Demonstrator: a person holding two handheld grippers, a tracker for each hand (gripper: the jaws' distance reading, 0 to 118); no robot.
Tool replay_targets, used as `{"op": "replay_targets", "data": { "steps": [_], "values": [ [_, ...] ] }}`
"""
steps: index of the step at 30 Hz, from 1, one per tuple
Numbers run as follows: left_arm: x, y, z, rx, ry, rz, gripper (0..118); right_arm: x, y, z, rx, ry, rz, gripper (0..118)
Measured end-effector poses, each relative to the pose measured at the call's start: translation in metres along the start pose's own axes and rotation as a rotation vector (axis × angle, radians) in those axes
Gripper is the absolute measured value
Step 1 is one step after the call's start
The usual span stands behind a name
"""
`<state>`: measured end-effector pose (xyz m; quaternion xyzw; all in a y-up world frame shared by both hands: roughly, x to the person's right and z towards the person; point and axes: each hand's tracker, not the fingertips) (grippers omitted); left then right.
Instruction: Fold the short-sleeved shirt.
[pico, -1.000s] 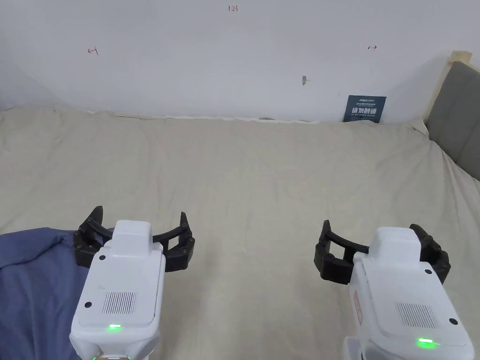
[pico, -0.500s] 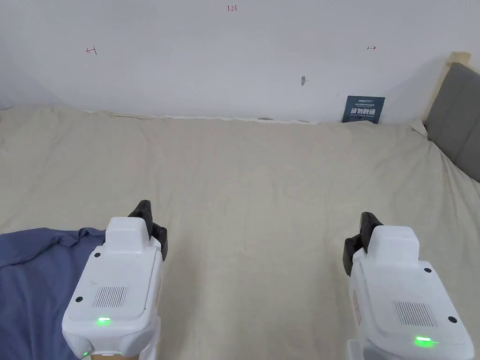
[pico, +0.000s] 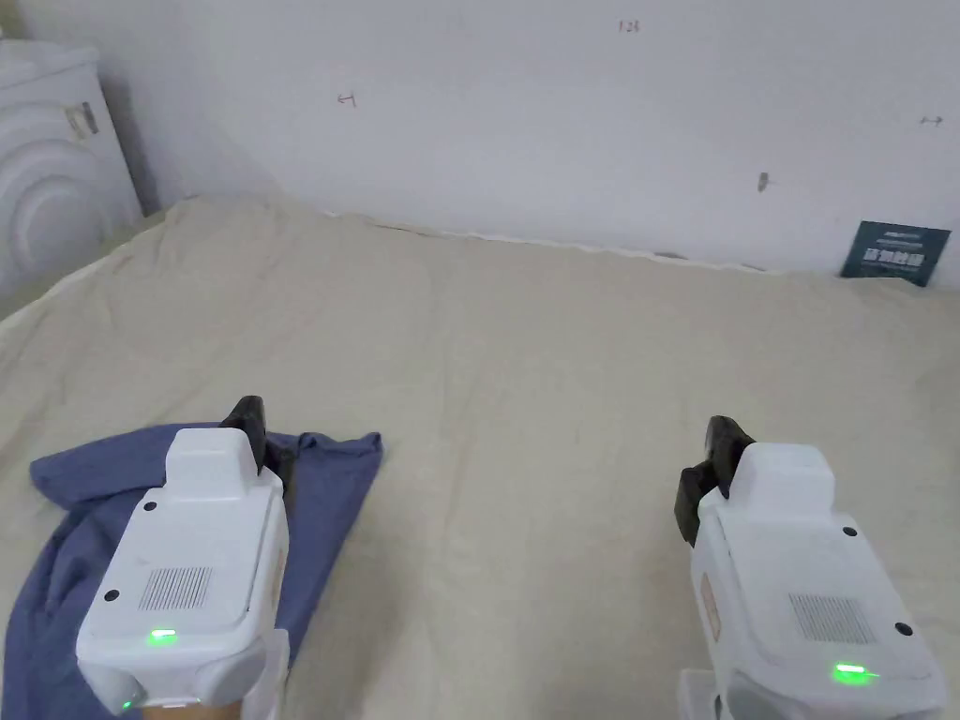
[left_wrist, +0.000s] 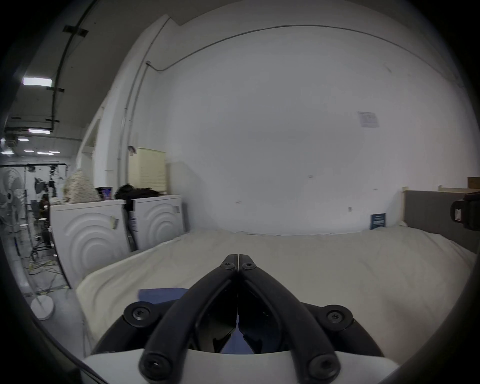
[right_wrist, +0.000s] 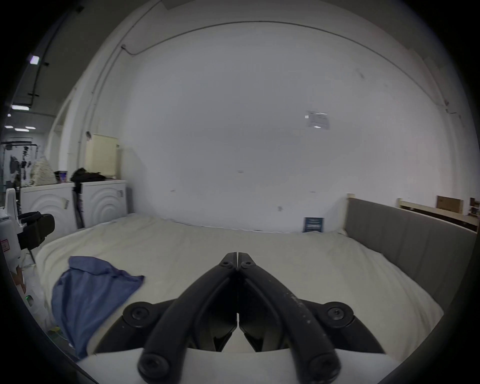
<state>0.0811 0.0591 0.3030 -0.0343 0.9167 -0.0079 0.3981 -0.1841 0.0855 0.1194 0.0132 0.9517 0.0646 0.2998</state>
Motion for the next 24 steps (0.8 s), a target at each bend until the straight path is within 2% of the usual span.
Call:
{"op": "replay_targets", "data": {
  "steps": [6,12,17,21,24],
  "values": [
    [-0.072,-0.003,0.042,-0.015,0.171,-0.029,0,-0.076,0.005,-0.024,-0.001,0.182,-0.026,2],
    [-0.123,-0.002,0.067,-0.097,0.260,-0.014,0,-0.131,0.005,-0.035,-0.011,0.278,-0.043,2],
    [-0.143,-0.008,0.065,-0.170,0.263,0.028,0,-0.152,0.002,-0.040,-0.028,0.315,-0.039,2],
    [-0.162,-0.019,0.040,-0.306,0.167,0.093,0,-0.153,0.000,-0.045,-0.037,0.316,-0.026,2],
    [-0.175,-0.031,0.009,-0.438,0.087,0.183,6,-0.144,-0.003,-0.050,-0.046,0.300,-0.014,2]
  ]
}}
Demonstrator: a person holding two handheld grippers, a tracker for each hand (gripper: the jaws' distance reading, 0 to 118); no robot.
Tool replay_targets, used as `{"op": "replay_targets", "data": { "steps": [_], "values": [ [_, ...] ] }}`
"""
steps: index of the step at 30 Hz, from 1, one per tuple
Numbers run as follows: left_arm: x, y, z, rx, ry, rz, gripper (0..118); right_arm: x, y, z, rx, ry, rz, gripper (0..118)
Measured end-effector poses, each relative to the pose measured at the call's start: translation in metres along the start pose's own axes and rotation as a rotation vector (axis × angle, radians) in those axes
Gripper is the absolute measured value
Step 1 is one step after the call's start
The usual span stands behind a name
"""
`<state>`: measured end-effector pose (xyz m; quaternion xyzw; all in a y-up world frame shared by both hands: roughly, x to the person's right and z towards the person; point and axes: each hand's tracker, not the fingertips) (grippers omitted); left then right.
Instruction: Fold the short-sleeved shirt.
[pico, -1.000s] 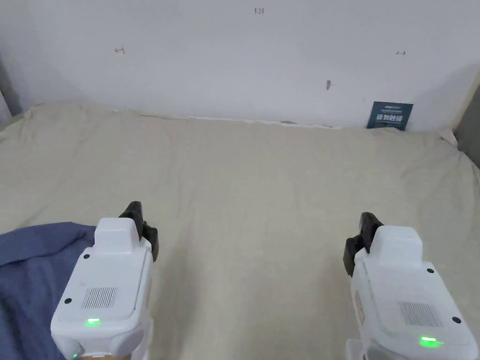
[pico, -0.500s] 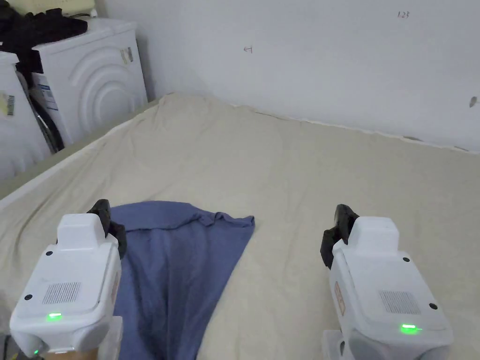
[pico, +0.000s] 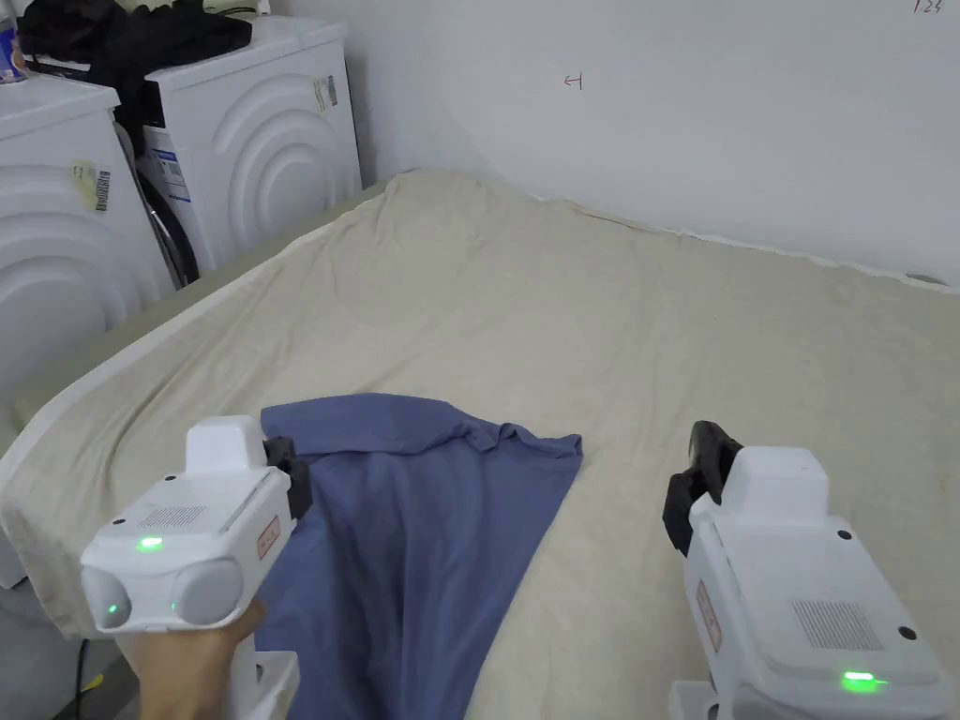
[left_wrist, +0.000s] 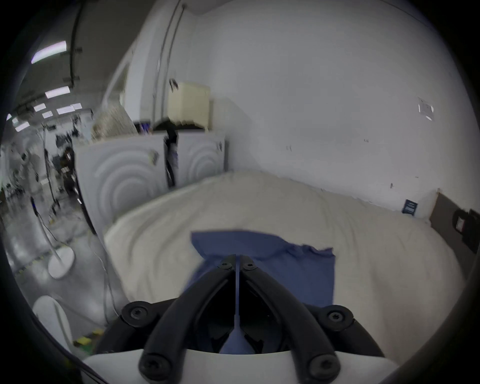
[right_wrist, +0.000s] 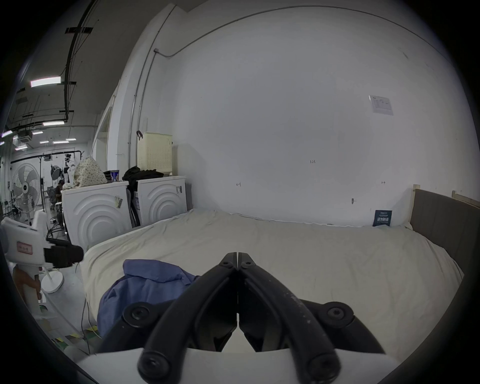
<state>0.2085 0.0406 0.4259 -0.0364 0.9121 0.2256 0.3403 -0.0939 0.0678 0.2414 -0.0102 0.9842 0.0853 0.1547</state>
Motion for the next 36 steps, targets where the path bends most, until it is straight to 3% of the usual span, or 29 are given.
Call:
{"op": "replay_targets", "data": {
  "steps": [2,3,6,7,8,14,15,17,19,20,21,22,23,27,30,36],
  "values": [
    [-0.001,0.004,-0.024,-0.105,-0.030,0.051,39,0.008,-0.003,-0.001,-0.008,-0.019,0.013,2],
    [-0.004,0.007,-0.040,-0.173,-0.052,0.067,64,0.014,-0.004,-0.002,-0.012,-0.030,0.022,2],
    [-0.010,0.006,-0.089,-0.334,-0.098,0.107,87,0.030,-0.010,-0.005,-0.034,-0.074,0.044,2],
    [-0.010,0.005,-0.103,-0.362,-0.096,0.116,109,0.036,-0.012,-0.006,-0.044,-0.088,0.046,2],
    [-0.010,0.003,-0.121,-0.395,-0.082,0.114,115,0.044,-0.015,-0.008,-0.058,-0.101,0.045,2],
    [0.002,-0.020,-0.189,-0.535,0.020,-0.044,109,0.078,-0.031,-0.008,-0.116,-0.162,0.051,2],
    [0.003,-0.027,-0.197,-0.552,0.027,-0.059,104,0.083,-0.033,-0.007,-0.124,-0.173,0.054,2],
    [0.003,-0.040,-0.209,-0.611,0.042,-0.078,81,0.094,-0.038,-0.006,-0.137,-0.193,0.054,2],
    [0.012,-0.047,-0.196,-0.545,0.032,-0.058,76,0.103,-0.042,-0.005,-0.153,-0.214,0.050,2],
    [0.015,-0.044,-0.194,-0.556,0.032,-0.059,65,0.107,-0.043,-0.005,-0.159,-0.220,0.047,2],
    [0.017,-0.041,-0.192,-0.560,-0.002,-0.059,47,0.111,-0.044,-0.004,-0.163,-0.225,0.043,2],
    [0.021,-0.038,-0.187,-0.551,-0.053,-0.062,16,0.113,-0.044,-0.003,-0.165,-0.231,0.039,2],
    [0.024,-0.037,-0.187,-0.547,-0.063,-0.067,6,0.116,-0.044,-0.001,-0.167,-0.235,0.035,2],
    [0.037,-0.030,-0.178,-0.511,-0.049,-0.112,5,0.123,-0.041,0.011,-0.154,-0.247,0.012,2],
    [0.039,-0.012,-0.149,-0.416,-0.155,-0.018,5,0.128,-0.037,0.025,-0.135,-0.257,0.001,2],
    [0.094,0.047,-0.079,-0.244,-0.342,-0.039,5,0.144,-0.028,0.057,-0.088,-0.279,-0.041,2]
  ]
}}
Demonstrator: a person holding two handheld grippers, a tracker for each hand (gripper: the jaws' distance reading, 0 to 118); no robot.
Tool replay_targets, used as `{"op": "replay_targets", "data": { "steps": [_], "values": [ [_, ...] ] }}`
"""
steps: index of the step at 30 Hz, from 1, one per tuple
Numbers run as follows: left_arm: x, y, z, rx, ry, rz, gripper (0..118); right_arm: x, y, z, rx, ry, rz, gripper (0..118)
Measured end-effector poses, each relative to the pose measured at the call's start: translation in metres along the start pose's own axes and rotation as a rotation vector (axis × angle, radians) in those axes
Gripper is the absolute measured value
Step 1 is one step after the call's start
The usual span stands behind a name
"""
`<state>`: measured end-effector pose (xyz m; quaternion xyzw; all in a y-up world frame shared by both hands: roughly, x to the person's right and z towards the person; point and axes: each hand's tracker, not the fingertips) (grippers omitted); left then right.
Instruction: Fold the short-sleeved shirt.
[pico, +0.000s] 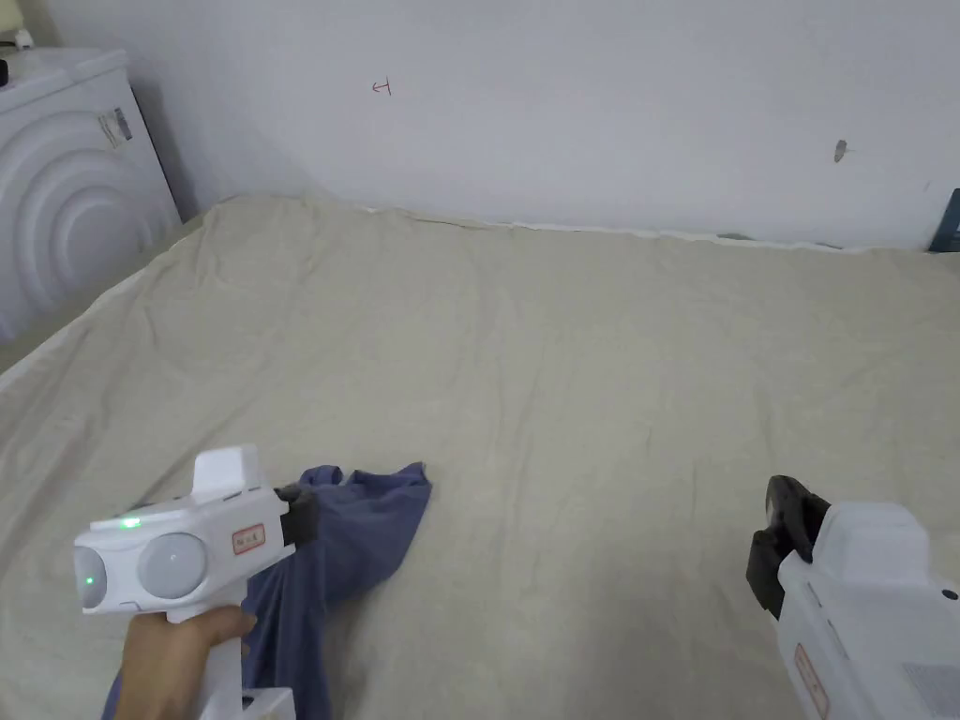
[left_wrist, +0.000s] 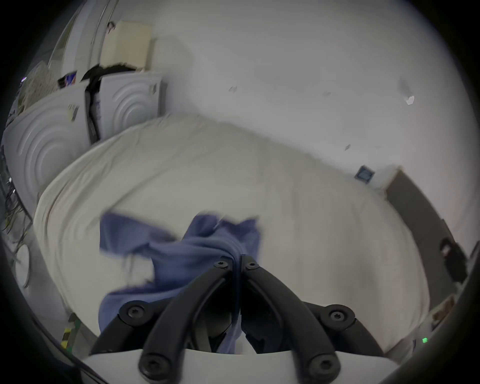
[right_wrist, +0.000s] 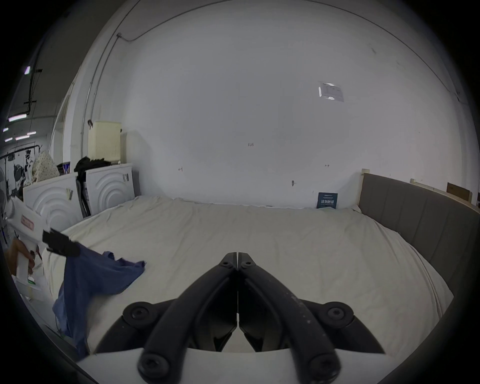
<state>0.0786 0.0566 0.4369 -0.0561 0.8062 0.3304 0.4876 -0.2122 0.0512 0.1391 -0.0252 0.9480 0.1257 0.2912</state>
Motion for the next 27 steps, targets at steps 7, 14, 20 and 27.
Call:
{"op": "replay_targets", "data": {
  "steps": [7,14,20,27],
  "values": [
    [0.100,0.091,0.022,0.174,-0.229,-0.155,5,0.035,0.008,0.041,0.063,-0.054,-0.027,2],
    [0.209,0.127,-0.011,0.153,-0.405,-0.358,5,0.080,0.008,0.081,0.105,-0.153,-0.035,2],
    [0.278,0.097,-0.072,0.039,-0.544,-0.408,5,0.119,0.001,0.108,0.102,-0.249,-0.024,2],
    [0.298,0.010,-0.147,-0.210,-0.562,-0.442,5,0.152,-0.017,0.123,0.059,-0.320,-0.031,2]
  ]
}}
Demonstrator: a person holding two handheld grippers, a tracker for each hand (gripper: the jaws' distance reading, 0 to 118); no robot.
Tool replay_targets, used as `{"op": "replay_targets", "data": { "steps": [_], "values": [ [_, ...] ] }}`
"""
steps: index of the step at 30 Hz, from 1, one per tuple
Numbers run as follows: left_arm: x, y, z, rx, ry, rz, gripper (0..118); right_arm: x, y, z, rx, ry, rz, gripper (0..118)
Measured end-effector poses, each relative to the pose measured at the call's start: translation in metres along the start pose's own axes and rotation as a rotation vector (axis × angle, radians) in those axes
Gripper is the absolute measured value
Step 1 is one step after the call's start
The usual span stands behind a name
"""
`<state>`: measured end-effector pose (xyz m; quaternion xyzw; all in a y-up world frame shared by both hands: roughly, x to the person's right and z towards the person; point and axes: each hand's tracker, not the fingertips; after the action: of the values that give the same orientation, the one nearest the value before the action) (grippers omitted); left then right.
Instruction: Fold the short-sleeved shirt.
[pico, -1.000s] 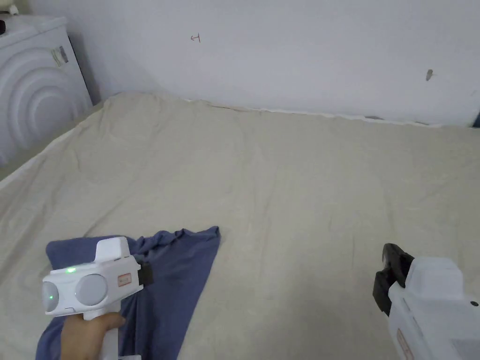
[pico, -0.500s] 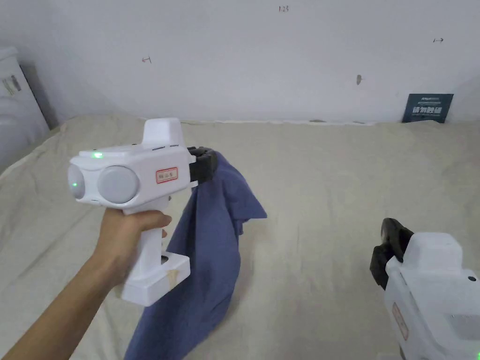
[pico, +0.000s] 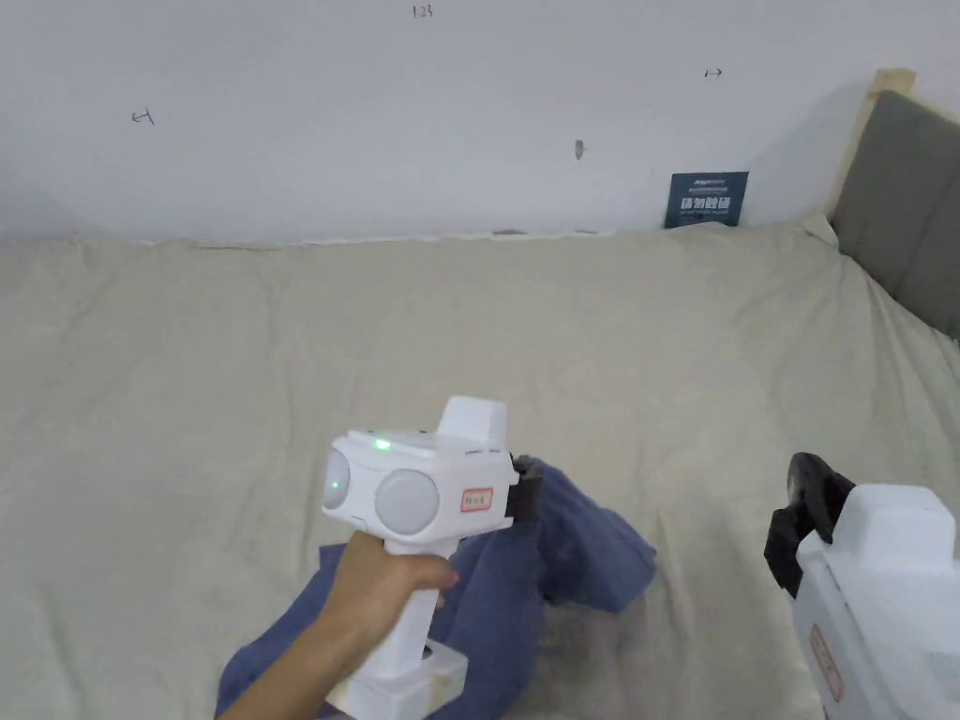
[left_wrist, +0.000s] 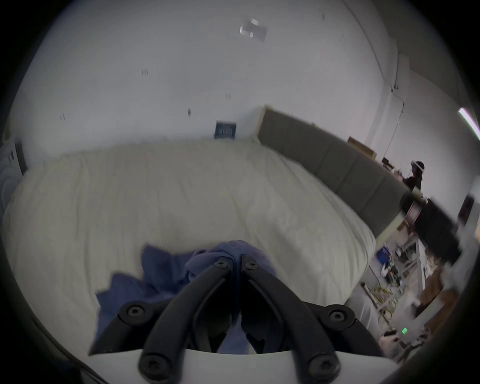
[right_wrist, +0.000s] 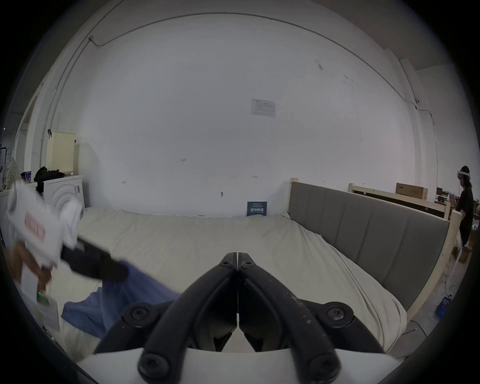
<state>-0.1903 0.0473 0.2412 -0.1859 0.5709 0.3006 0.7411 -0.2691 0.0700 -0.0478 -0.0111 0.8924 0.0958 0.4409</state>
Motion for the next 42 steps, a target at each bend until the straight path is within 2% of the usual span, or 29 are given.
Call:
{"op": "replay_targets", "data": {
  "steps": [2,7,9,12,14,15,16,17,18,21,23,27,33,36,39,40,42],
  "values": [
    [-0.007,-0.026,-0.023,-0.093,0.003,0.017,5,0.005,-0.005,-0.002,-0.020,-0.008,-0.008,2],
    [-0.025,-0.090,-0.078,-0.296,0.137,0.011,5,0.004,-0.017,-0.010,-0.058,0.001,-0.023,2],
    [-0.034,-0.103,-0.089,-0.333,0.168,0.041,5,0.000,-0.020,-0.012,-0.070,0.007,-0.026,2],
    [-0.032,-0.100,-0.078,-0.280,0.160,0.125,10,-0.005,-0.022,-0.013,-0.081,0.017,-0.031,2],
    [-0.030,-0.093,-0.071,-0.280,0.162,0.131,27,-0.009,-0.021,-0.013,-0.082,0.020,-0.029,2],
    [-0.020,-0.086,-0.059,-0.270,0.154,0.127,48,-0.011,-0.020,-0.013,-0.083,0.023,-0.027,2],
    [-0.016,-0.081,-0.050,-0.247,0.151,0.131,84,-0.012,-0.018,-0.012,-0.082,0.028,-0.025,3],
    [-0.013,-0.077,-0.042,-0.221,0.152,0.137,110,-0.014,-0.016,-0.011,-0.078,0.031,-0.023,3],
    [-0.008,-0.071,-0.031,-0.178,0.161,0.138,118,-0.016,-0.013,-0.010,-0.072,0.033,-0.021,3],
    [0.006,-0.058,0.009,0.002,0.180,0.133,112,-0.022,-0.003,-0.006,-0.047,0.044,-0.021,3],
    [0.004,-0.056,0.022,0.065,0.205,0.126,112,-0.026,0.004,-0.004,-0.029,0.052,-0.020,3],
    [0.016,-0.051,0.076,0.303,0.331,0.062,112,-0.034,0.019,0.001,0.014,0.062,-0.016,3],
    [0.014,-0.058,0.123,0.486,0.541,-0.027,102,-0.045,0.035,0.005,0.066,0.074,-0.014,3],
    [0.013,-0.062,0.142,0.531,0.575,-0.022,70,-0.050,0.040,0.006,0.080,0.081,-0.011,3],
    [0.006,-0.069,0.153,0.561,0.580,-0.005,8,-0.054,0.043,0.008,0.090,0.087,-0.010,3],
    [0.006,-0.070,0.154,0.566,0.592,-0.006,0,-0.055,0.043,0.008,0.092,0.088,-0.009,3],
    [0.004,-0.073,0.157,0.572,0.585,-0.018,0,-0.056,0.044,0.009,0.092,0.090,-0.009,3]
  ]
}}
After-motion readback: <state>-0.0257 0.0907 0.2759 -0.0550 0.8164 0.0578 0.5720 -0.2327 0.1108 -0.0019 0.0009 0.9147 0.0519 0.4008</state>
